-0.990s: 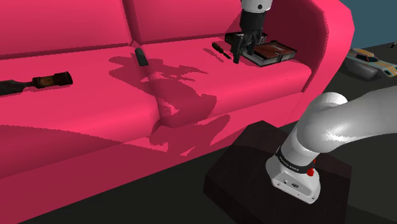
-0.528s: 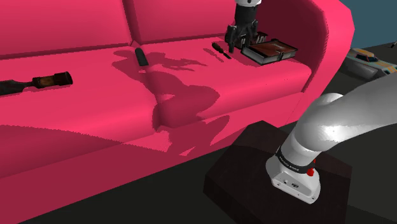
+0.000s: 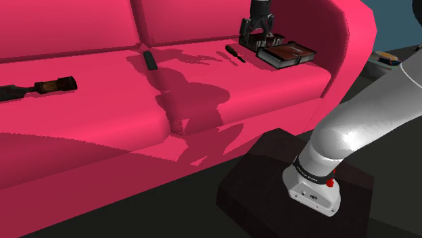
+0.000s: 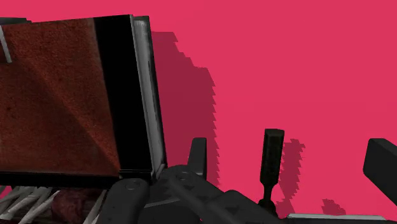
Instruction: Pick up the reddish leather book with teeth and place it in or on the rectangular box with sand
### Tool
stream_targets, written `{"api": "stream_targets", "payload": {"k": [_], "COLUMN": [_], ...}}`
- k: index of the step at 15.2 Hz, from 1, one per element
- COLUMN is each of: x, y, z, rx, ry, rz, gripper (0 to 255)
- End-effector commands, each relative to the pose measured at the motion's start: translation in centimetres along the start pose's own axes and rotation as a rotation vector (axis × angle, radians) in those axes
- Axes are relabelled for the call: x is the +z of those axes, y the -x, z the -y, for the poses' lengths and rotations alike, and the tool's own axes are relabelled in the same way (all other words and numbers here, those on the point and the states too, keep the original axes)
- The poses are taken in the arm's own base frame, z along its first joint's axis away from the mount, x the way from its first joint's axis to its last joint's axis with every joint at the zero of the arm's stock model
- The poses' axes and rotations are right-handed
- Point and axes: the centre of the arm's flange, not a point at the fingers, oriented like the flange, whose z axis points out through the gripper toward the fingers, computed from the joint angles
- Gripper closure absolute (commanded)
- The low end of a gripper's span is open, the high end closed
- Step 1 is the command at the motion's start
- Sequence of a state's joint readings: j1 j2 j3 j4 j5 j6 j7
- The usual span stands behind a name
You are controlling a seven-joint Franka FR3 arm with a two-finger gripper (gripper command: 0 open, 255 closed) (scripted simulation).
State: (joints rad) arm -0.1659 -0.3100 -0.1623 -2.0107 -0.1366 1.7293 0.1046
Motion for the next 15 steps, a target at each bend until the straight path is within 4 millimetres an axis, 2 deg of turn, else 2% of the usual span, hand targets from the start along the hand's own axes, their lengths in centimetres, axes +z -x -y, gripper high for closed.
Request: {"api": "stream_targets", "payload": {"k": [1, 12, 15], "x": [0.0, 0.5, 1.5], "y": [-2.1, -11.5, -11.6], "z": [-1.7, -12.7, -12.8], "rx": [0.046, 0.292, 0.294], "ry": [0.005, 0.029, 0.029], "rz": [0.003, 0.019, 0.019], "gripper": [0, 0, 0]}}
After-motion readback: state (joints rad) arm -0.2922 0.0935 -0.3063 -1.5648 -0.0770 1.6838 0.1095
